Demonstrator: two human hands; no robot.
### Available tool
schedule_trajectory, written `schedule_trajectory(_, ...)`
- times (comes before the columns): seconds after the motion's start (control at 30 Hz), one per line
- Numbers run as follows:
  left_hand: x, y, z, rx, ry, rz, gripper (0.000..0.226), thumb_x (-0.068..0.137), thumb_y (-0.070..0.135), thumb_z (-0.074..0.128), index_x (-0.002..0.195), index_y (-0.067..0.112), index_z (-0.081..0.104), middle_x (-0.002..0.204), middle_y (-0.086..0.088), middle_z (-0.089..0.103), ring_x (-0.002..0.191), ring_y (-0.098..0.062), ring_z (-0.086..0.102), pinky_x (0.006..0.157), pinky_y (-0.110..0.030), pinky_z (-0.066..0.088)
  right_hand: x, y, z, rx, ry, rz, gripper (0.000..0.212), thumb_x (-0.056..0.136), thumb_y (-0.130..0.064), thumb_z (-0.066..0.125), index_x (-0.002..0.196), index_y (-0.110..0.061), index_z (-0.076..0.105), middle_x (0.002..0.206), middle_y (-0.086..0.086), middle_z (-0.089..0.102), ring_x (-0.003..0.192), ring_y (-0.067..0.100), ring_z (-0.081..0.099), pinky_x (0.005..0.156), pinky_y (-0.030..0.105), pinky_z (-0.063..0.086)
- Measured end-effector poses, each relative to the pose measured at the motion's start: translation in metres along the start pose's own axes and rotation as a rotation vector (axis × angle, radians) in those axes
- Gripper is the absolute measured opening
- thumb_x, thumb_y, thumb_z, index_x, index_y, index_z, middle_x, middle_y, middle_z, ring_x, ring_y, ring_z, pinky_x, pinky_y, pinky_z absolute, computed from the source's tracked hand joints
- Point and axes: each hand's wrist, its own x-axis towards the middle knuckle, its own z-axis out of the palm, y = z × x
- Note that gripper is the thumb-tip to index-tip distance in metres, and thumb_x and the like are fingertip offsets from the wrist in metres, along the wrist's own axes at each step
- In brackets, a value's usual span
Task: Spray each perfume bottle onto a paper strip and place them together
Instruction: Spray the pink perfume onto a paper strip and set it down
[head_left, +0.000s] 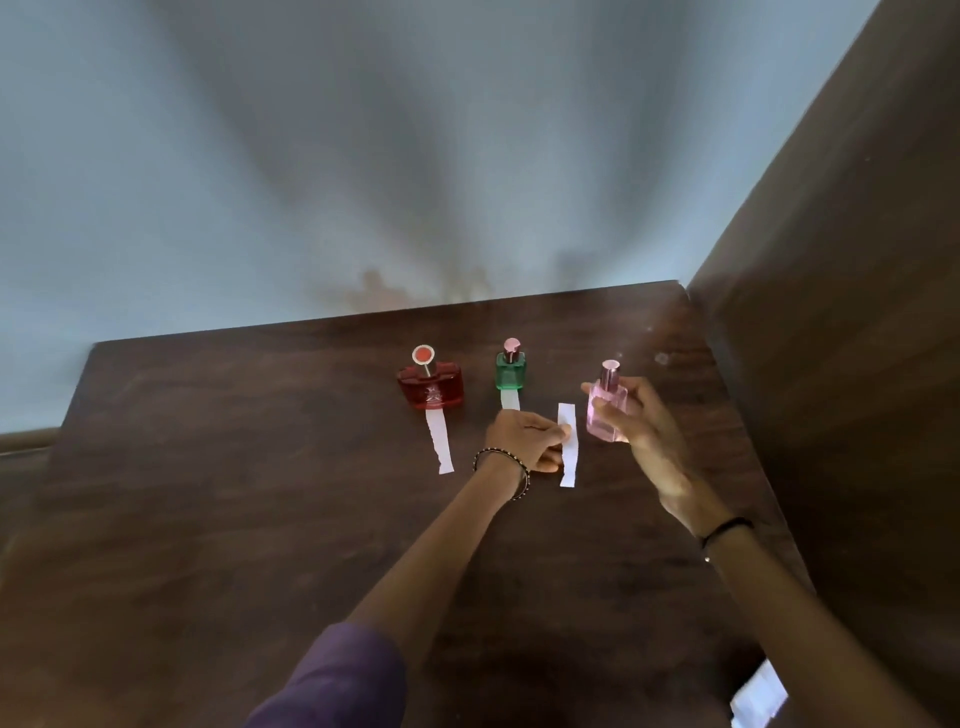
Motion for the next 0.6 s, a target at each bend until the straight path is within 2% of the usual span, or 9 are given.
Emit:
schedule_trajectory(0.1, 0.015, 0.005, 0.007, 0.045, 0.005, -0.003, 0.013, 0.085, 0.010, 0.078, 0.088, -0.002, 0.073, 0.069, -0.009, 0.071, 0.046, -0.010, 0.067, 0.048, -0.024, 0.058, 0.019, -0.003, -0.004, -0.036, -0.022, -0.050, 0.022, 0.094, -0.024, 0.073, 0.113, -0.021, 0.062, 0.128, -0.006, 0.072, 0.118, 0.011, 0.067, 0.091, 0.026, 0.054)
schedule_trajectory(0.23, 0.026, 0.011, 0.015, 0.057, 0.037, 0.010, 0.016, 0.087, 0.011, 0.076, 0.074, 0.006, 0.069, 0.063, -0.007, 0.071, 0.042, -0.013, 0.067, 0.041, -0.023, 0.055, 0.036, -0.011, -0.002, -0.148, -0.067, -0.100, 0.028, 0.091, -0.035, 0.071, 0.116, -0.031, 0.060, 0.132, -0.011, 0.069, 0.119, 0.007, 0.066, 0.098, 0.033, 0.054)
schedule_trajectory(0.33, 0.031, 0.013, 0.021, 0.054, 0.074, 0.029, 0.022, 0.087, 0.011, 0.076, 0.067, 0.007, 0.066, 0.054, -0.004, 0.069, 0.039, -0.014, 0.066, 0.038, -0.024, 0.054, 0.049, -0.013, -0.003, -0.238, -0.091, -0.124, 0.027, 0.096, -0.023, 0.070, 0.122, -0.021, 0.060, 0.130, -0.006, 0.069, 0.118, 0.017, 0.068, 0.105, 0.043, 0.052)
schedule_trajectory(0.43, 0.037, 0.014, 0.024, 0.065, 0.111, 0.048, 0.025, 0.086, 0.011, 0.076, 0.064, 0.007, 0.066, 0.053, -0.006, 0.068, 0.038, -0.016, 0.065, 0.039, -0.027, 0.055, 0.060, -0.017, -0.005, -0.352, -0.125, -0.137, 0.027, 0.099, -0.020, 0.068, 0.124, -0.013, 0.059, 0.128, 0.003, 0.069, 0.118, 0.023, 0.068, 0.106, 0.051, 0.051)
schedule_trajectory(0.6, 0.042, 0.012, 0.027, 0.142, 0.172, 0.103, 0.031, 0.088, 0.019, 0.074, 0.061, 0.012, 0.061, 0.055, -0.010, 0.069, 0.039, -0.020, 0.066, 0.045, -0.035, 0.059, 0.068, -0.022, -0.003, -0.434, -0.193, -0.125, 0.023, 0.100, -0.018, 0.066, 0.121, -0.014, 0.059, 0.126, -0.001, 0.070, 0.119, 0.016, 0.067, 0.107, 0.047, 0.051)
